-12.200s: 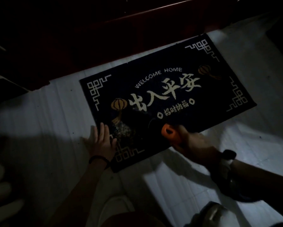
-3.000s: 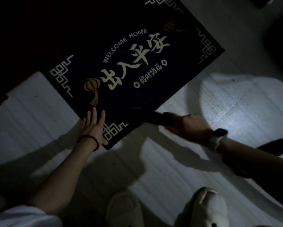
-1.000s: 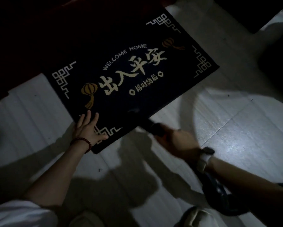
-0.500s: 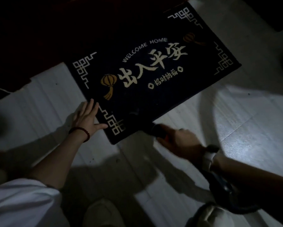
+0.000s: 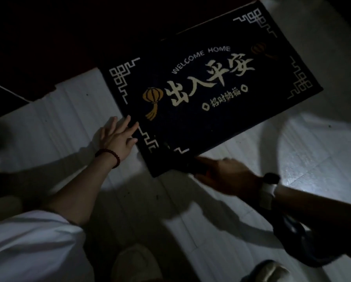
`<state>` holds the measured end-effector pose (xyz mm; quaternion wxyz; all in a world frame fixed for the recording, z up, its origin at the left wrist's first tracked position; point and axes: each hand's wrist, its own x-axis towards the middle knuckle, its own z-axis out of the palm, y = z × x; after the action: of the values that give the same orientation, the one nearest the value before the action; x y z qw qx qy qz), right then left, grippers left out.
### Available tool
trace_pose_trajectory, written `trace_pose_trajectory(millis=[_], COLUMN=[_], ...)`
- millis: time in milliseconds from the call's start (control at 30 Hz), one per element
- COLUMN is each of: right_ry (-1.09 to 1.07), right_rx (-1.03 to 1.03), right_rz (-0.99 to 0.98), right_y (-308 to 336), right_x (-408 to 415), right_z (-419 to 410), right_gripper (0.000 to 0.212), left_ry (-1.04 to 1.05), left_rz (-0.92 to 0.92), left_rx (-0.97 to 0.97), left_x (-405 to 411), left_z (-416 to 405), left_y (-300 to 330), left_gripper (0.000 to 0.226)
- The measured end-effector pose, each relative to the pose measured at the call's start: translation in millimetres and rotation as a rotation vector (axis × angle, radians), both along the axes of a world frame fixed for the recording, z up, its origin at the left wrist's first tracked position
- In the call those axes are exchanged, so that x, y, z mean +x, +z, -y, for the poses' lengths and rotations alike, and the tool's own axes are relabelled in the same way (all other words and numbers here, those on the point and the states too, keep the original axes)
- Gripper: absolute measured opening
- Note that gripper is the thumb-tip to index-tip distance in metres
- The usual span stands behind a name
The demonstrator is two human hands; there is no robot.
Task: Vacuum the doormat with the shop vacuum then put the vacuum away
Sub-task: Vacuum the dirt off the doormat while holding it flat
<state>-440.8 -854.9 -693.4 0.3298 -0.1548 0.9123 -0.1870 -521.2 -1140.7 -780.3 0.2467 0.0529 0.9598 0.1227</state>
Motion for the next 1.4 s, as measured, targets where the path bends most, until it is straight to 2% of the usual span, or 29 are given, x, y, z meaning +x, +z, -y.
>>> trace_pose_trajectory(millis=[67,200,300,433,500,567,633,700,733,833,933,1000,1067,1133,1200,1300,1400], right_ry=[0.054,-0.094,-0.243,0.035,0.134,0.06,-0.108,-0.296,-0.315,-0.162,-0.028,-0.093,-0.273,-0.432,-0.362,-0.075,-0.07], right_rx=[0.007,0.126,0.169,-0.006,0.023,0.105,0.178,0.216,0.198,0.053,0.022,0.069,0.156,0.2,0.191,0.093,0.095], right_rz=[-0.004,-0.246,-0.205,-0.055,-0.058,-0.142,-0.23,-0.243,-0.217,-0.114,-0.111,-0.201,-0.282,-0.278,-0.221,-0.127,-0.118], right_y=[9,12,2,-3,4,8,6,3,0,-13,-8,-5,-2,-1,-4,-8,-1], right_x=[3,-56,-76,-12,1,-24,-66,-95,-96,-59,-35,-57,-97,-120,-113,-66,-66], right_z=[1,-12,-9,17,16,6,-14,-27,-26,2,9,-6,-25,-34,-23,10,5], right_gripper=[0.052,0.055,0.051,0.05,0.055,0.057,0.054,0.052,0.05,0.049,0.055,0.055,0.055,0.054,0.054,0.056,0.058], left_ry=[0.01,0.018,0.027,0.035,0.031,0.034,0.05,0.057,0.057,0.067,0.068,0.066,0.062,0.073,0.081,0.09,0.113], left_rz=[-0.031,-0.044,-0.02,0.009,-0.002,-0.012,-0.008,0.004,0.004,0.016,0.045,0.064,0.066,0.08,0.103,0.109,0.112], left_rx=[0.014,0.046,0.031,-0.02,-0.036,-0.028,0.011,0.034,0.033,0.039,0.006,-0.025,-0.052,-0.061,-0.065,-0.099,-0.115], left_x=[1,0,-1,-6,-9,-11,-14,-17,-18,-20,-20,-21,-22,-21,-21,-21,-24], left_z=[0,4,4,5,4,3,4,4,3,2,2,0,-4,-8,-9,-7,-9], left_y=[-2,-3,-1,2,3,4,4,6,6,8,7,8,10,12,13,11,12], left_gripper=[0.048,0.046,0.05,0.061,0.064,0.065,0.065,0.065,0.065,0.065,0.066,0.067,0.067,0.068,0.069,0.074,0.079])
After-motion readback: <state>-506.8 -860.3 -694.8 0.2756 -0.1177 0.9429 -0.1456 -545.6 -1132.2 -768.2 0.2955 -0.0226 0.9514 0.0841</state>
